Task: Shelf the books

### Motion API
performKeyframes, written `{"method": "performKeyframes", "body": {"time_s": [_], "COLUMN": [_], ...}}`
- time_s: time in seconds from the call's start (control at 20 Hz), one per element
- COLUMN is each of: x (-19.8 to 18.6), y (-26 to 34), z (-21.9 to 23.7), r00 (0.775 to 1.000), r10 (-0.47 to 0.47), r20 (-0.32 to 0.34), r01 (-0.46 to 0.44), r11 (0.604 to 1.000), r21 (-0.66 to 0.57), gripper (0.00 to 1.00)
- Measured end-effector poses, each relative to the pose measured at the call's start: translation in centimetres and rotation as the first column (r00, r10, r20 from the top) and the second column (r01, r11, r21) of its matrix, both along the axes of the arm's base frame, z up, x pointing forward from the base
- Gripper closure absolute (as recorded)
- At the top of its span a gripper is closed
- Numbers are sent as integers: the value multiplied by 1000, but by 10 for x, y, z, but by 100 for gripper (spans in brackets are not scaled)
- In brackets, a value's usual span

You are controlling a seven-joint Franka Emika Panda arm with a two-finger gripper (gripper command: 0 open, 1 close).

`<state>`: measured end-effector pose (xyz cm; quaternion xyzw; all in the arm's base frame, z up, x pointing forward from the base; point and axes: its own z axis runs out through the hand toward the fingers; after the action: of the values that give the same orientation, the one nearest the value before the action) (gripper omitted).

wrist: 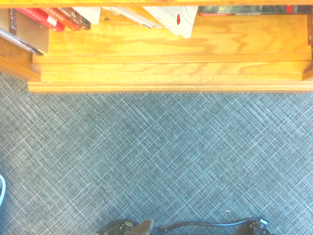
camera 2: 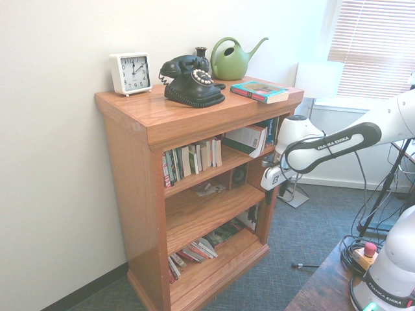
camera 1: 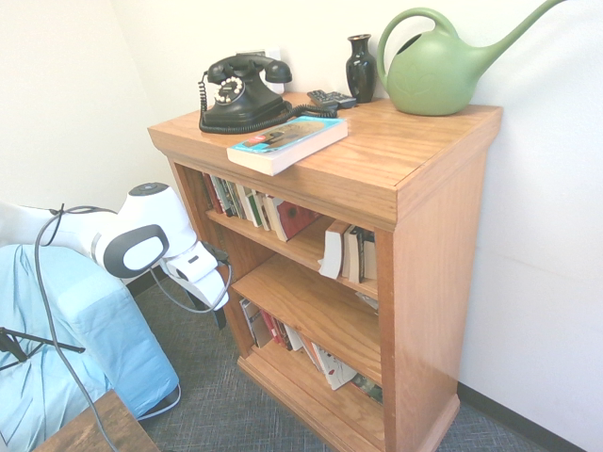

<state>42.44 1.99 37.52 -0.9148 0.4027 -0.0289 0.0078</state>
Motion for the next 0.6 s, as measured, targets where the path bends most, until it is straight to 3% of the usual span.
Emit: {"method": "performKeyframes", "body": {"time_s": [0.3, 0.45, 0.6], "x": [-1, -8, -19], "y": [-11, -20, -25], "z": [12, 34, 78], "r00": [1000, 999, 997], "r10": [9, -3, -19], "r20": [21, 46, 77], "r01": [-7, 12, 45], "r11": [998, 980, 934], "r21": [-69, -201, -354], "gripper": [0, 0, 0]}}
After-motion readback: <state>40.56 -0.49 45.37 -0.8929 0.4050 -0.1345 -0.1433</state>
